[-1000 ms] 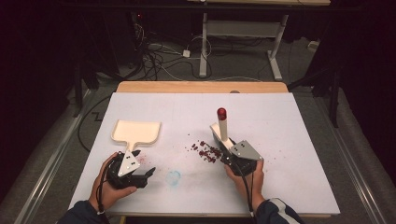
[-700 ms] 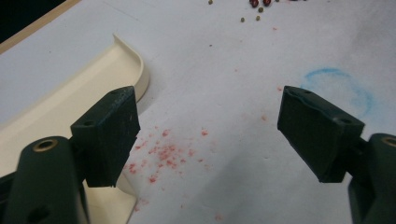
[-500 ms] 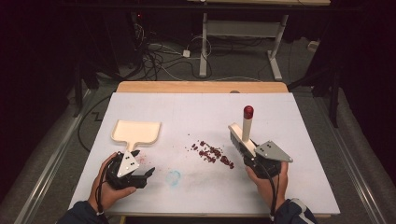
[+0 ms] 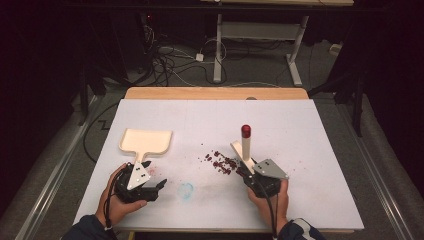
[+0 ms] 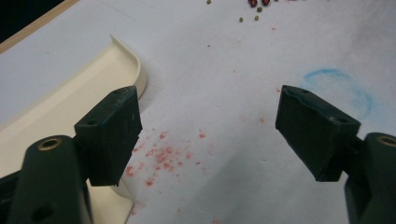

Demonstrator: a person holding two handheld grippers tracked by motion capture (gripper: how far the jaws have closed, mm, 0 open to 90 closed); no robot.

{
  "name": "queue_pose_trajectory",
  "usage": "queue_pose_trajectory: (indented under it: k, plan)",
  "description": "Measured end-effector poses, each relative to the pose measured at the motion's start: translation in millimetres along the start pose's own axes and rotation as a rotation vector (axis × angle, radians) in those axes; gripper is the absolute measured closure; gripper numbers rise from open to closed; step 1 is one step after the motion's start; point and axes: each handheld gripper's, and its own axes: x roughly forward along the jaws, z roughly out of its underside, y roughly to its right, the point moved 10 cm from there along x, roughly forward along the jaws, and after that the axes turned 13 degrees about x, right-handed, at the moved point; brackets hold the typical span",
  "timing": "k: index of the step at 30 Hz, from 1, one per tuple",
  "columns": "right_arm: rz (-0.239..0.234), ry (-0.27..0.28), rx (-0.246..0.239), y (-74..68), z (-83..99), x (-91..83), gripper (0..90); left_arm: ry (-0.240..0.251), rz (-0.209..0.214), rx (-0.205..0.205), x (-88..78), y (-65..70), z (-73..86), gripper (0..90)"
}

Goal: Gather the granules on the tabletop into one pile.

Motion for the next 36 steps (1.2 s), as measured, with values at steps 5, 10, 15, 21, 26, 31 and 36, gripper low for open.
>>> queue_pose_trajectory:
  k: [5, 10, 15, 21, 26, 31, 36]
  plan:
    - [-0.006, 0.029, 0.002, -14.6, -8.1, 14.0, 67.6, 0.001, 0.002, -0.003, 0.1, -0.8, 0.9, 21.5]
    - [0.007, 0.062, -0.017, -13.0, -20.3, 19.5, 67.7, 0.007, 0.001, -0.006, -1.8, -1.0, 1.4, 21.5]
    - [-0.051, 0.086, 0.013, -1.8, -36.4, 5.9, 67.7, 0.011, -0.011, 0.002, -3.2, -3.3, 1.5, 21.5]
    - [-0.256, 0.092, -0.049, 0.2, -50.0, -25.8, 67.6, 0.005, -0.011, -0.005, -4.4, -3.2, 2.0, 21.4]
    - [-0.482, 0.056, -0.147, -22.9, -44.0, -52.7, 67.4, 0.012, -0.024, -0.006, -5.5, -6.7, 1.6, 21.4]
    - [-0.676, -0.051, -0.217, -50.2, -13.4, -57.9, 67.4, 0.006, -0.02, -0.013, -5.7, -6.1, 2.3, 21.4]
    - [-0.765, -0.124, -0.259, -63.7, 10.5, -48.5, 67.4, 0.01, -0.024, -0.007, -5.4, -7.7, 2.4, 21.4]
